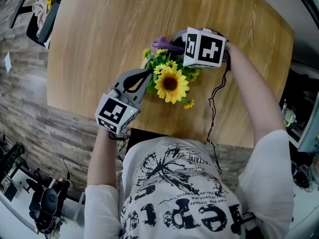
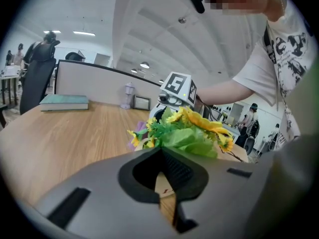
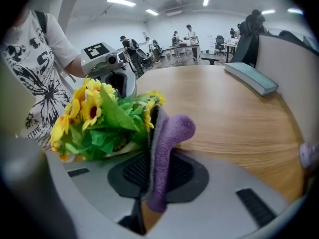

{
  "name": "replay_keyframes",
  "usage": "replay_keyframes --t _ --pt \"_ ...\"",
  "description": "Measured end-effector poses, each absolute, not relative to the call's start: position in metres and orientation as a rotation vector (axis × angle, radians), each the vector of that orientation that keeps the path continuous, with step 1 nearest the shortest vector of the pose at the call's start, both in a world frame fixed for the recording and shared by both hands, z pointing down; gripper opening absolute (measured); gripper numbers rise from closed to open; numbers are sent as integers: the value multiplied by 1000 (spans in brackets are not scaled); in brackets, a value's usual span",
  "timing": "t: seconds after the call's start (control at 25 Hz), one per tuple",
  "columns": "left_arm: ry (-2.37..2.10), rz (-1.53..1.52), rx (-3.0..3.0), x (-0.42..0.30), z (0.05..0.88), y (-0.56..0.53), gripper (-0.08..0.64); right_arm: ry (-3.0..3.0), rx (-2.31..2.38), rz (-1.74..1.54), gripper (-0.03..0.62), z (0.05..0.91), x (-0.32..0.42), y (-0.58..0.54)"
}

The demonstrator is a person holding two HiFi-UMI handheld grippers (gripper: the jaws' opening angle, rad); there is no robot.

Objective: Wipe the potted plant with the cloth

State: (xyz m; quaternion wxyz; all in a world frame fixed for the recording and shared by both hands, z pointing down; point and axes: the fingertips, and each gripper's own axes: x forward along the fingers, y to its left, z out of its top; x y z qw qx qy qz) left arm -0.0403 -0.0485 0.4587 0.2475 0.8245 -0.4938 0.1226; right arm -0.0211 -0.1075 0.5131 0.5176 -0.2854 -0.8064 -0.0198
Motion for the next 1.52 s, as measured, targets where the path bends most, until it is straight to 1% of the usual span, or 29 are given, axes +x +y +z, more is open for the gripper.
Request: replay_keyframes --t 0.52,1.08,1.32,1.52 --pt "-1378 346 2227 -43 460 -48 2 -1851 -670 -32 71 518 10 -105" --pt "-1400 344 2211 -40 463 -44 2 -1755 -668 56 71 519 70 -85" --pt "-1376 393 2219 -39 463 -45 2 -1777 -388 -20 72 512 70 -123" --pt "-1383 371 2198 -40 464 -41 2 -1929 -56 -42 72 477 57 -159"
